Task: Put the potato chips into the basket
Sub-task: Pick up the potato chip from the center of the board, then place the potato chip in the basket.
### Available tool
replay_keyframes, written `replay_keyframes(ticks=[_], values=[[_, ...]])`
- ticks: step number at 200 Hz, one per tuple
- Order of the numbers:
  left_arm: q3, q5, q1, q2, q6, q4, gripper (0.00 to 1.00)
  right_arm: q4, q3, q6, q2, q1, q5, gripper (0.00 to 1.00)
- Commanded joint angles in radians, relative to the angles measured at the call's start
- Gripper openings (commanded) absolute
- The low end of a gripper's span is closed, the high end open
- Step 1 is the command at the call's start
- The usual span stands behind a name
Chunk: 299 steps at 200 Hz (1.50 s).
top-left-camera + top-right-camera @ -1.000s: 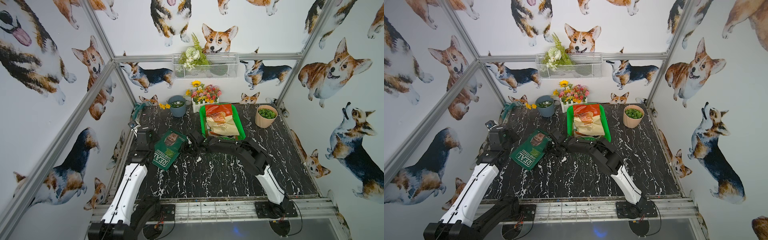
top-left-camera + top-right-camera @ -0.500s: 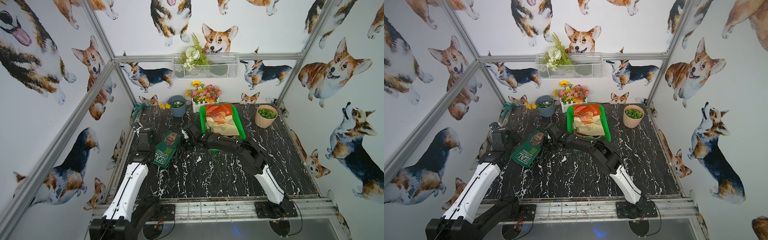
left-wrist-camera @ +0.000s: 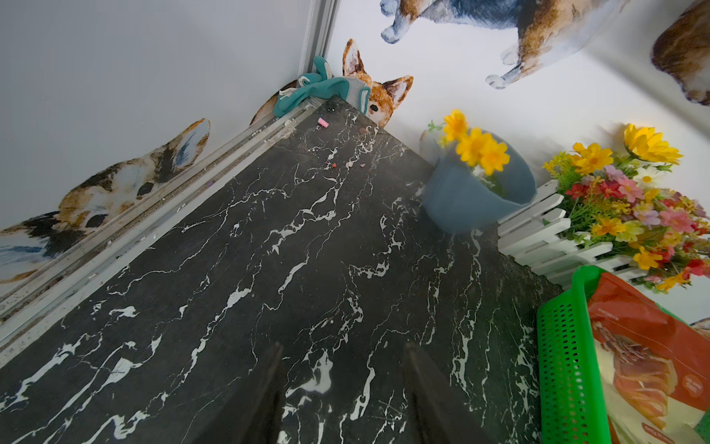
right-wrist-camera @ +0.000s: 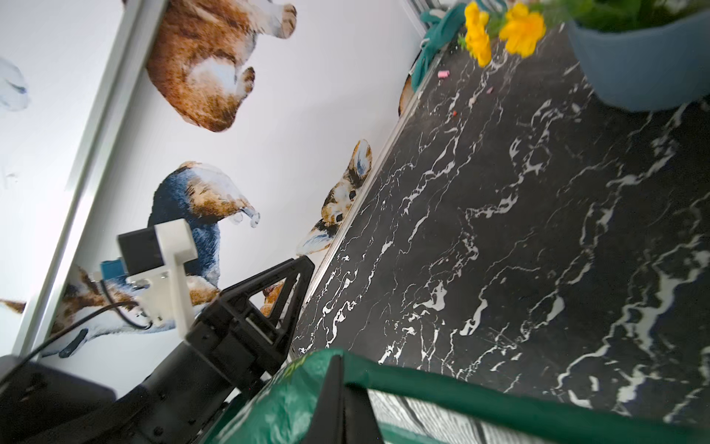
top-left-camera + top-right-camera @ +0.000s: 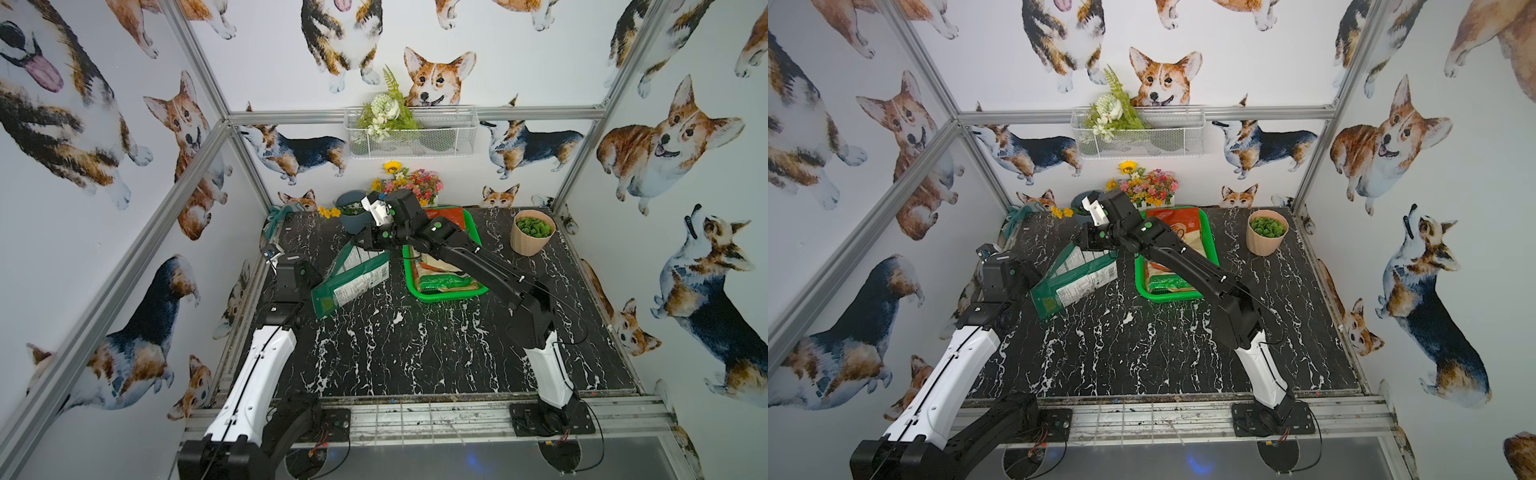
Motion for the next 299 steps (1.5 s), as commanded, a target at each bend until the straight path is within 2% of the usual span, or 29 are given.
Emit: replay_keyframes(ticks=[1,19,103,180,229,299], values=[[0.004,-0.019,0.001,0.0,0.009,0.012,0.54,-0.144,0.072,-0.149,-0.002,-0.039,-0.121,0.0],[0.005,-0.014,0.001,0.009,0.007,0.019,0.54,-0.138,0.061,-0.202,-0.033,-0.075,-0.194,0.0],[0.001,-0.022,0.002,0.007,0.016,0.026,0.55,-0.343,0.115,-0.349,-0.047,-0.299,-0.249,0.0],[0.018,0.048,0.004,0.075,-0.03,0.046,0.55,-0.376,0.117,-0.414,0.03,-0.384,-0.401,0.0],[0.02,0.047,0.004,0.082,-0.025,0.045,0.55,-0.474,-0.043,-0.525,0.005,-0.495,-0.21,0.0],[0.012,0.067,0.004,0.099,-0.043,0.056,0.55,-0.437,-0.11,-0.545,0.018,-0.567,-0.152,0.0]])
